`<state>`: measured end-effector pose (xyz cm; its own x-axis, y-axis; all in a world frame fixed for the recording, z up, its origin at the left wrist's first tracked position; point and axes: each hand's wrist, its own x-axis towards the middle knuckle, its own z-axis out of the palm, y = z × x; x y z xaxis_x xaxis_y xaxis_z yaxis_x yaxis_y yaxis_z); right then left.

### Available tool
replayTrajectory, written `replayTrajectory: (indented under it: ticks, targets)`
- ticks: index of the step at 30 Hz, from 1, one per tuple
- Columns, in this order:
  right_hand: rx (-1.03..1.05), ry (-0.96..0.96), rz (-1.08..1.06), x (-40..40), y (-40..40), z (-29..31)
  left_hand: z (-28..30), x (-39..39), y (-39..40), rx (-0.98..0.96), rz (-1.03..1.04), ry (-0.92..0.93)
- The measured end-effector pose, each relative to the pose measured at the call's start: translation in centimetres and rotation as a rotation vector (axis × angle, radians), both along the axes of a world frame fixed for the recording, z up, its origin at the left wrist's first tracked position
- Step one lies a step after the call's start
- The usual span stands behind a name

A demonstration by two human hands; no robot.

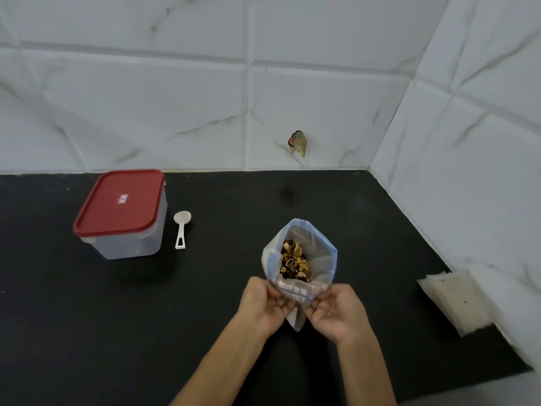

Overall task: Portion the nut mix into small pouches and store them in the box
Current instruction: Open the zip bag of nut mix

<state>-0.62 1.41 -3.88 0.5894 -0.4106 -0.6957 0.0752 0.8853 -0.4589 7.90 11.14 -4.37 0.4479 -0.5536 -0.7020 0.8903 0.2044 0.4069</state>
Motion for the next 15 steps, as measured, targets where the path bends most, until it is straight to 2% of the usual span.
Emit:
replayTrajectory:
  ticks: [3, 6, 9, 11, 13, 15]
  targets:
    - [-0.133, 0.029, 0.007, -0.5, -0.2, 0.2, 0.2, 0.2, 0.4, 0.098, -0.072, -0.141]
    - [-0.170, 0.018, 0.033, -0.4, -0.6, 0.7, 0.3, 0.8, 0.4, 0.123, -0.046, -0.223]
    - [-0.190, -0.005, 0.083, 0.5, -0.5, 0.6, 0.4, 1.6, -0.1, 0.090, -0.007, -0.213]
    - [-0.220, 0.025, 0.175, 0.9, -0.4, 0.5, 0.5, 2.0, -0.2, 0.073, -0.070, -0.197]
    - [-0.302, 0.125, 0.249, 0.8, -0.7, 0.4, 0.5, 2.5, -0.2, 0.160, -0.171, -0.263]
    - [-0.531, 0.348, 0.301, 0.6, -1.4, 0.5, 0.4, 3.0, -0.2, 0.388, -0.309, -0.530]
